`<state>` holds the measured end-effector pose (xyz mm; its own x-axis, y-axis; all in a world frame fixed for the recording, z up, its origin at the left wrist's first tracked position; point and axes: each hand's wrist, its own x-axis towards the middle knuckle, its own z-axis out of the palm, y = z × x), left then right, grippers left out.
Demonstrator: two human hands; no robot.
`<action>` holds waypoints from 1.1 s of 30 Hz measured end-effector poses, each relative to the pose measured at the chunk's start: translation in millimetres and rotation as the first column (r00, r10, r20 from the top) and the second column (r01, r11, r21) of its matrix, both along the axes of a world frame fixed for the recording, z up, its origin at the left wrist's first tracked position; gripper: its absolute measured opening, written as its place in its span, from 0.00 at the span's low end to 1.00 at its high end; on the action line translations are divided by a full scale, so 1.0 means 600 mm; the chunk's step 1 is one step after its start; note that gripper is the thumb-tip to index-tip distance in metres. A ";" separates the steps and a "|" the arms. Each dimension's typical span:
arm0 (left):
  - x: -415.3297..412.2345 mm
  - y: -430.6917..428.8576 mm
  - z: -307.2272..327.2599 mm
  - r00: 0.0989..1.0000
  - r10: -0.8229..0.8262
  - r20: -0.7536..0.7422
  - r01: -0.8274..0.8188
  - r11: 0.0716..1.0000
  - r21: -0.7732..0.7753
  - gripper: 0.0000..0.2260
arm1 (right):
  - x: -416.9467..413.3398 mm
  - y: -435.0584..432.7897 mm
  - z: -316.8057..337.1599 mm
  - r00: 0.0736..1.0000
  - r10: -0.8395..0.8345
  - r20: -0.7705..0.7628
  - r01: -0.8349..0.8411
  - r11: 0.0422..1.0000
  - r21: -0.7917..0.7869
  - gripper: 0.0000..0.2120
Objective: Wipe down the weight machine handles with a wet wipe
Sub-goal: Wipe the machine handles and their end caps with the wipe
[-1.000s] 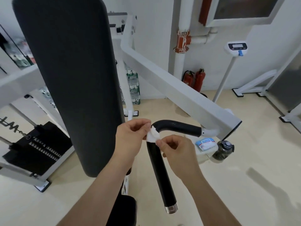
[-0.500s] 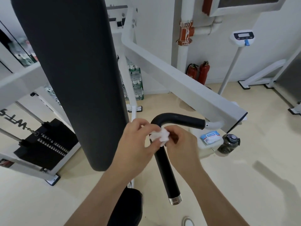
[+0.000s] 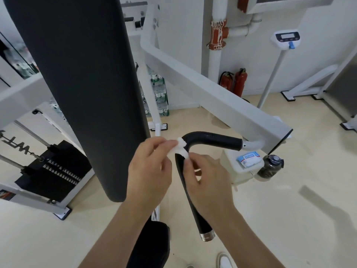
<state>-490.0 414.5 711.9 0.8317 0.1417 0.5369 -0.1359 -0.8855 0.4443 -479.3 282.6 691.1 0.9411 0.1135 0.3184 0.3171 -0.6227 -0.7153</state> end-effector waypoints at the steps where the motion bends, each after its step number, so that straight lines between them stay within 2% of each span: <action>1: -0.005 -0.002 -0.005 1.000 -0.024 0.008 0.023 0.999 0.036 0.14 | -0.013 0.001 -0.001 0.999 0.036 -0.007 -0.037 0.998 -0.044 0.15; 3: -0.015 -0.005 -0.013 0.998 -0.034 -0.057 0.039 0.996 0.086 0.12 | -0.039 0.007 -0.003 0.990 0.118 -0.078 -0.128 0.983 -0.129 0.25; 5: -0.018 -0.010 -0.011 0.988 -0.007 -0.152 0.019 0.997 0.077 0.15 | -0.042 0.009 0.004 0.976 0.168 -0.139 -0.186 0.974 -0.127 0.31; 6: -0.014 -0.012 -0.009 0.985 -0.003 -0.173 0.011 0.999 0.049 0.15 | -0.032 0.010 0.010 0.973 0.177 -0.144 -0.189 0.979 -0.072 0.30; 9: 0.016 -0.026 0.002 0.981 -0.014 -0.194 -0.001 0.997 -0.075 0.09 | 0.006 0.005 0.020 0.970 0.140 -0.197 -0.119 0.986 0.114 0.20; 12: 0.055 -0.040 0.019 0.971 -0.022 -0.237 0.000 0.996 -0.090 0.09 | -0.005 -0.011 0.015 0.942 0.189 -0.276 -0.129 0.967 0.220 0.24; 15: 0.068 -0.040 0.025 0.951 -0.010 -0.308 -0.010 0.998 -0.063 0.10 | -0.021 -0.017 0.013 0.935 0.195 -0.295 -0.126 0.963 0.238 0.25; 20: 0.013 -0.061 0.002 0.974 0.055 -0.220 -0.101 0.973 -0.206 0.14 | -0.006 -0.029 0.017 0.971 0.138 -0.194 -0.083 0.960 0.268 0.20; 24: 0.032 -0.064 0.003 0.952 0.056 -0.302 -0.104 0.984 -0.148 0.11 | -0.004 -0.023 0.010 0.986 0.098 -0.135 -0.055 0.954 0.295 0.20; 27: 0.058 -0.049 0.016 0.916 -0.114 -0.385 -0.066 0.903 -0.425 0.14 | 0.019 -0.030 0.014 0.999 0.041 0.036 -0.049 0.957 0.284 0.18; 29: 0.061 -0.040 0.016 0.894 -0.213 -0.394 -0.020 0.859 -0.511 0.15 | 0.043 -0.038 0.022 0.993 0.058 0.104 -0.081 0.968 0.238 0.19; 30: 0.058 -0.037 0.014 0.889 -0.243 -0.387 -0.001 0.846 -0.534 0.18 | 0.053 -0.039 0.026 0.986 0.119 0.117 -0.140 0.973 0.185 0.20; 33: 0.055 -0.028 0.008 0.867 -0.327 -0.377 0.019 0.776 -0.630 0.32 | 0.069 -0.025 0.028 0.943 0.298 0.145 -0.297 0.954 -0.032 0.20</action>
